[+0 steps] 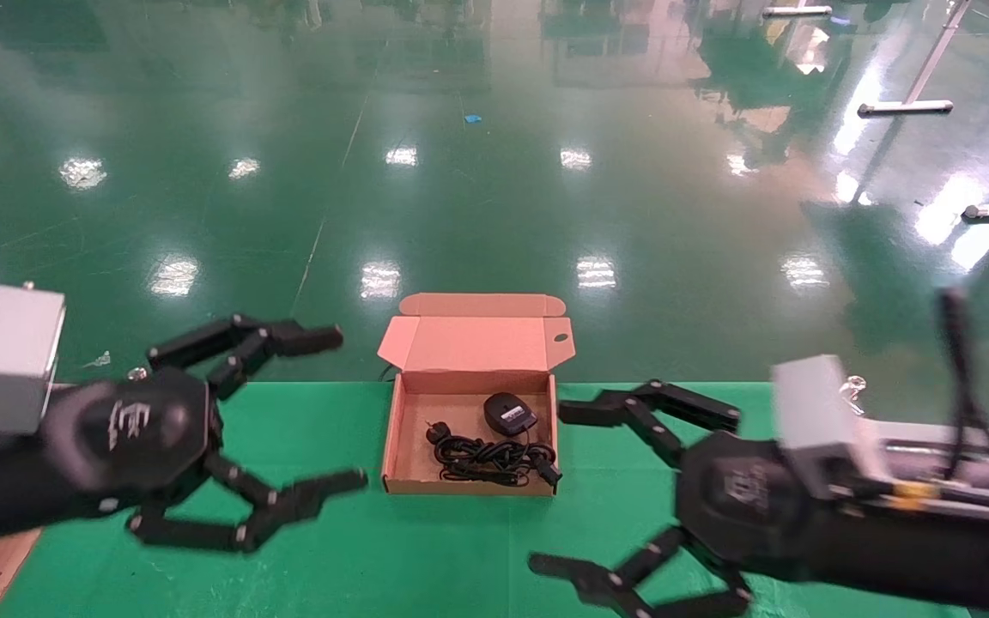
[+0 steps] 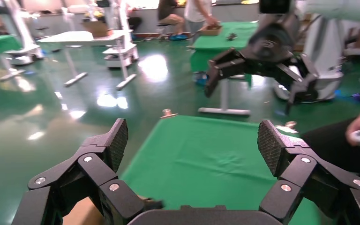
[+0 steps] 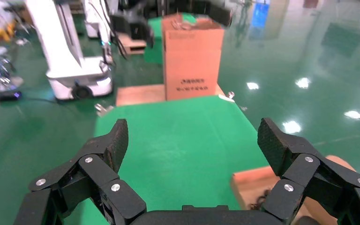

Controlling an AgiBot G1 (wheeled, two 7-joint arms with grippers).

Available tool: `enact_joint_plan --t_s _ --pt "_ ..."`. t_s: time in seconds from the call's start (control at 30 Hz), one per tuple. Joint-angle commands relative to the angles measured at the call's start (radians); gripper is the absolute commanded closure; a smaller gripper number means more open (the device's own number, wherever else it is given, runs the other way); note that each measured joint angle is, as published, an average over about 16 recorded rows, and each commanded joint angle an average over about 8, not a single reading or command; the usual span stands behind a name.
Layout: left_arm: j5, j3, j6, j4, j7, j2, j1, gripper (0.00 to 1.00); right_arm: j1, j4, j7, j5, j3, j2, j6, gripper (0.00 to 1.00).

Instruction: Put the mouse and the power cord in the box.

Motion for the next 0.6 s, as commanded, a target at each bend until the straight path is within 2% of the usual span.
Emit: enact_joint_plan --t_s 0.03,0.33,0.6 --pt "-0.009 -0.012 0.009 -0.043 -0.037 -0.01 0.021 0.0 -0.021 0.024 0.024 0.025 0.033 0.026 -0.025 0.0" --pt "-0.042 -0.057 0.042 -0.208 -0.175 -0.049 0.102 0.0 -0.097 0.109 0.108 0.114 0.154 0.119 -0.114 0.0" --pt "-0.051 -0.067 0.048 -0.238 -0.192 -0.057 0.118 0.0 -0.109 0.121 0.115 0.129 0.173 0.133 -0.127 0.0"
